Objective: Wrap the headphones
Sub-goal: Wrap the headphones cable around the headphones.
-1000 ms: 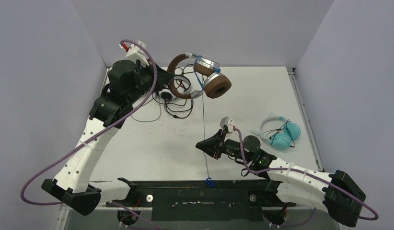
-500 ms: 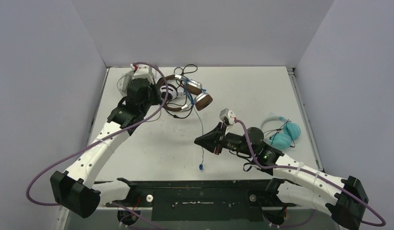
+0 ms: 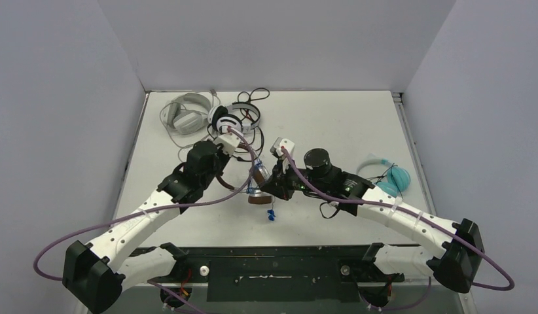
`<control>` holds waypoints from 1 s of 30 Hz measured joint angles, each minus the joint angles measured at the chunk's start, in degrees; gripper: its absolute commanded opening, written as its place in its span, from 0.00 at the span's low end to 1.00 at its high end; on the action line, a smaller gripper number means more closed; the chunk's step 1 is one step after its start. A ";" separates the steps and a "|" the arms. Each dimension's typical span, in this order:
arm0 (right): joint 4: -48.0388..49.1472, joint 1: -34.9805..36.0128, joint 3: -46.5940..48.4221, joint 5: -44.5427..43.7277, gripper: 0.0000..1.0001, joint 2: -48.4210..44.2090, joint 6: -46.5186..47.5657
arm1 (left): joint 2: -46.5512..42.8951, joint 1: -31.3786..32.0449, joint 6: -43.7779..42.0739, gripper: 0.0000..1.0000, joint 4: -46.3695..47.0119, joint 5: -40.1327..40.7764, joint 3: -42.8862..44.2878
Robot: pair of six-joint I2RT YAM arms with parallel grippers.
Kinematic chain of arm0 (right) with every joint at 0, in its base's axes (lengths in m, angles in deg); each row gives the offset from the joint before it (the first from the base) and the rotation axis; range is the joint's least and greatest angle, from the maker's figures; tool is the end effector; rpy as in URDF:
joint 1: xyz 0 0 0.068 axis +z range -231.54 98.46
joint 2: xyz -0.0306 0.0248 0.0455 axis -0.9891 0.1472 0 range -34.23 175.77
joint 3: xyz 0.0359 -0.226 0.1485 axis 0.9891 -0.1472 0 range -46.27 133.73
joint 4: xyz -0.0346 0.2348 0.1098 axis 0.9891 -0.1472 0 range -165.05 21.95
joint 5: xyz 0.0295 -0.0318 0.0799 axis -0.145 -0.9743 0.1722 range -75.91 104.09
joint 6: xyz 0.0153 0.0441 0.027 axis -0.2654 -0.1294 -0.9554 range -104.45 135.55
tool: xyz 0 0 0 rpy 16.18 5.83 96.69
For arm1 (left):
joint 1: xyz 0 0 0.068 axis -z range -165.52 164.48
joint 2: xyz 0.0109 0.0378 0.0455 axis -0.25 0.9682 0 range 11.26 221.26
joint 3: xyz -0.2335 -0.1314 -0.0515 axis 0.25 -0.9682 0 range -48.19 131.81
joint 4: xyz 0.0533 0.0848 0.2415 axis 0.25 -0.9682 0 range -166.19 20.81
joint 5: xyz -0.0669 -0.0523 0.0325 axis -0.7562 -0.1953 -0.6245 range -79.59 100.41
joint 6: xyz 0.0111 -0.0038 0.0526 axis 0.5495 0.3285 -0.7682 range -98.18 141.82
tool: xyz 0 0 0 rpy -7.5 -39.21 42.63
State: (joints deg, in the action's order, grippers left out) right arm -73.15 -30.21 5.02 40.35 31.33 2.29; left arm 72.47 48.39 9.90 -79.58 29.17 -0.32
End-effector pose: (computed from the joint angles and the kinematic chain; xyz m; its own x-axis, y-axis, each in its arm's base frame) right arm 0.1520 0.2152 0.3164 -0.4223 -0.1983 -0.8845 -0.8878 0.2877 0.3593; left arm 0.2086 -0.1266 0.3035 -0.2681 0.4159 -0.8690 0.3467 0.8832 0.3157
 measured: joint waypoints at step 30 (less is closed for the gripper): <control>-8.72 -11.43 -4.07 -9.53 0.31 -1.42 4.87 | -5.01 4.68 1.62 0.00 -9.25 -26.34 5.40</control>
State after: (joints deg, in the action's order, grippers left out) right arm -81.87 -41.64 0.95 30.82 29.91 7.17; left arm 67.47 53.07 11.52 -88.83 2.83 5.08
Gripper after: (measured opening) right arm 0.281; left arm 0.051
